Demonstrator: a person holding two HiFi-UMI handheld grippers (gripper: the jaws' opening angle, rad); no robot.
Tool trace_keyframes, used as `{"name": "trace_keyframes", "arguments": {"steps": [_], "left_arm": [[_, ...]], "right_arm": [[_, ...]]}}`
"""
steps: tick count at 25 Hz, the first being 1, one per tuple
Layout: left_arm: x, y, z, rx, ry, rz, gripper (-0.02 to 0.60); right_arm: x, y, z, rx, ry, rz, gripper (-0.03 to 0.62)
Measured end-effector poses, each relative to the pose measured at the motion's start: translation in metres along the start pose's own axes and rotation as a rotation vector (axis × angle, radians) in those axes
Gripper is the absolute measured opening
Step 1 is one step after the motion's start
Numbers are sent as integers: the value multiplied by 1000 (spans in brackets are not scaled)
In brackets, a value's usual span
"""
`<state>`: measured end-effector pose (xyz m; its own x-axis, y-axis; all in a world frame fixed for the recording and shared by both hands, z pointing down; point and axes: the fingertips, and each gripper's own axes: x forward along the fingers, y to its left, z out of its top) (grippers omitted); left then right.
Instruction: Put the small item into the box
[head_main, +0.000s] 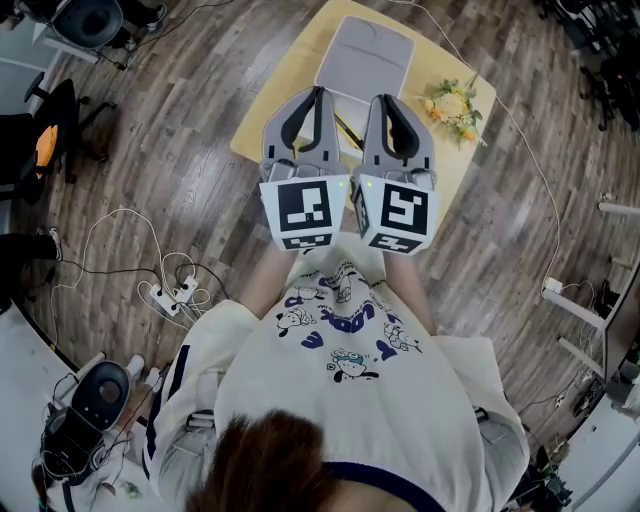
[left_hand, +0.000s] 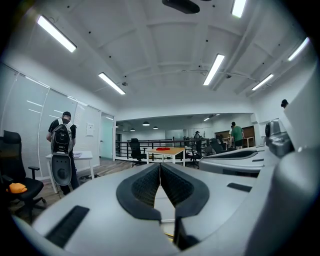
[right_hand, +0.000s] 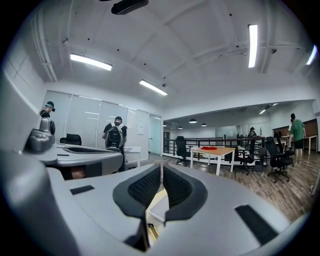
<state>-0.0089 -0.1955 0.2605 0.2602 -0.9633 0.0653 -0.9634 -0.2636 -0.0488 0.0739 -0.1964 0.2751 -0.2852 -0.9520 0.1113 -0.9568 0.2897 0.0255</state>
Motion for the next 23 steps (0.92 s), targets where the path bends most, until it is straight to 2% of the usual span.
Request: {"name": "trace_keyframes", "arguments": {"steps": [23], "left_arm": [[-8,0,-1,-5,2,-6,17]], "right_arm": [[-7,4,6,-1,-18,-3,38]]}}
